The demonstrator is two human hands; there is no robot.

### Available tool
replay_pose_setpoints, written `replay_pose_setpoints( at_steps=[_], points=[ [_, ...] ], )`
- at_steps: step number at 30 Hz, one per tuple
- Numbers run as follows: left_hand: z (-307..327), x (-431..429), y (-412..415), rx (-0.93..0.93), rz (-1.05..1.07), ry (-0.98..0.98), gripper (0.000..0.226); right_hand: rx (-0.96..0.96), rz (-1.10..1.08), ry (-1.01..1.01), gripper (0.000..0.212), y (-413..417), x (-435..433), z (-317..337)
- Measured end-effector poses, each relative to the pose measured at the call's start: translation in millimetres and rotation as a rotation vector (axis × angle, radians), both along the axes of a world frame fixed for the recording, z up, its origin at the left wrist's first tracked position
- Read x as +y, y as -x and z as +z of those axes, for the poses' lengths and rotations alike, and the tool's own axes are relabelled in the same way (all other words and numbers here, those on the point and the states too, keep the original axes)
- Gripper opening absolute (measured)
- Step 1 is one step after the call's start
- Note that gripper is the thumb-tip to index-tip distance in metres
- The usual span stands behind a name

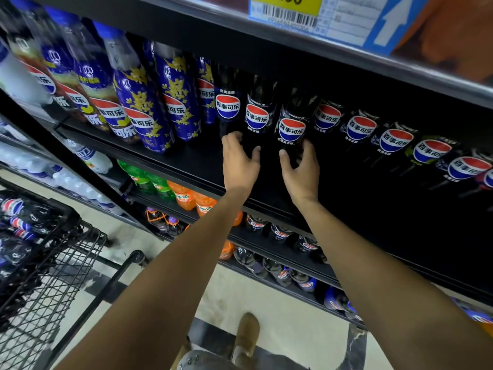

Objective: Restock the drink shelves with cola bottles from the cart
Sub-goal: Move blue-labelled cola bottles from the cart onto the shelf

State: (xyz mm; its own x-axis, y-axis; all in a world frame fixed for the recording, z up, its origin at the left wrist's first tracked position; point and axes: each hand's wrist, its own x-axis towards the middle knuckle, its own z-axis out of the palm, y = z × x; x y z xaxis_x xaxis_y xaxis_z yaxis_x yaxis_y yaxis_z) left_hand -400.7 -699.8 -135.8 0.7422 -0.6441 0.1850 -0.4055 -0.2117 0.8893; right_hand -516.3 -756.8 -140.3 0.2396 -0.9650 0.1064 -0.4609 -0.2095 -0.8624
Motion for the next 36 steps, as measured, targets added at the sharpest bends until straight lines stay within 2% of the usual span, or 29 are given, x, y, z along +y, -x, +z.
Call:
replay_pose_setpoints(
  at_steps=[9,12,16,20,25,36],
  points=[
    [10,10,-9,0.042,-0.098,-0.041,0.043,-0.024,-0.029,-0.109,0.067,3,6,10],
    [19,32,-20,-0.194,-0.127,-0.181,0.043,0.041,-0.155,-0.057,0.058,0,24,22],
    [35,85,-48,-0.497,-0.154,-0.390,0.044,0.332,-0.189,0.209,0.039,-10,73,42],
    [49,156,-87,-0.742,-0.222,-0.587,0.043,0.563,0.087,0.422,0.033,-35,133,63],
    [57,264,-149,-0.839,-0.203,-0.760,0.035,0.727,0.448,0.556,0.030,-107,214,76],
    [50,478,-263,-0.542,0.119,-1.004,0.030,0.710,0.977,0.670,0.031,-275,363,73]
  ],
)
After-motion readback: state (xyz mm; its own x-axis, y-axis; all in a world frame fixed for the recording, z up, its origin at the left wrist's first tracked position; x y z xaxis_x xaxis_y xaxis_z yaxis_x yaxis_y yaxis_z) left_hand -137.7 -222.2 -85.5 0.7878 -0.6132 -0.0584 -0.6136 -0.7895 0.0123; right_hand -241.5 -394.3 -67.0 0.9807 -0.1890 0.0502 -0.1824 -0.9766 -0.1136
